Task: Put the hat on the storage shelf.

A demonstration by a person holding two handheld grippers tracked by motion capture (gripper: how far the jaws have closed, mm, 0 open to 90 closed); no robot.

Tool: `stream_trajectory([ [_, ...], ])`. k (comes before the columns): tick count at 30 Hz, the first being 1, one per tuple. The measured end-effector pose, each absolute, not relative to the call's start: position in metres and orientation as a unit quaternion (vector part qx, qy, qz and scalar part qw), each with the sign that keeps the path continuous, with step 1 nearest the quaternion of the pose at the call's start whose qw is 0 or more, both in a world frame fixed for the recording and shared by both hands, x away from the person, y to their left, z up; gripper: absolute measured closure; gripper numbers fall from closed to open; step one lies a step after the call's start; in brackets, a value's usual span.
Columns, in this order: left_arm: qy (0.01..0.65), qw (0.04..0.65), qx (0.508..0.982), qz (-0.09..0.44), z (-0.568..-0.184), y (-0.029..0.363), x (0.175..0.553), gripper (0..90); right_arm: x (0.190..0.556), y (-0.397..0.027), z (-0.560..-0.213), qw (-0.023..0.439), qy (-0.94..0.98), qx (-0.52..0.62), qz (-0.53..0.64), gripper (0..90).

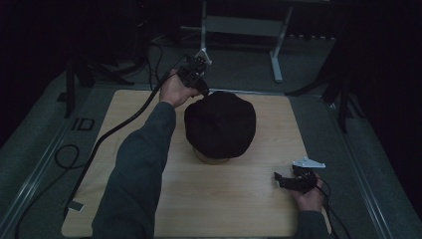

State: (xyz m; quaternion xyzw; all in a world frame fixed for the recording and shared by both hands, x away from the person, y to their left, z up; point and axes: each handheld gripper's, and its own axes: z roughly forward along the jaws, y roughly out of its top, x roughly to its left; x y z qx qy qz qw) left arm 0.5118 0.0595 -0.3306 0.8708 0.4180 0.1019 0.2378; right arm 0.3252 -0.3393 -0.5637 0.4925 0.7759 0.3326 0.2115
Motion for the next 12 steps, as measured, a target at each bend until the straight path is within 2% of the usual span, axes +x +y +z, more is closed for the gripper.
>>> stream_trajectory([
  [12,0.424,0.248,0.864,0.107,-0.323,0.112,0.497,50.1,0.325,-0.339,-0.564,0.211,0.776,0.493,0.332,14.9],
])
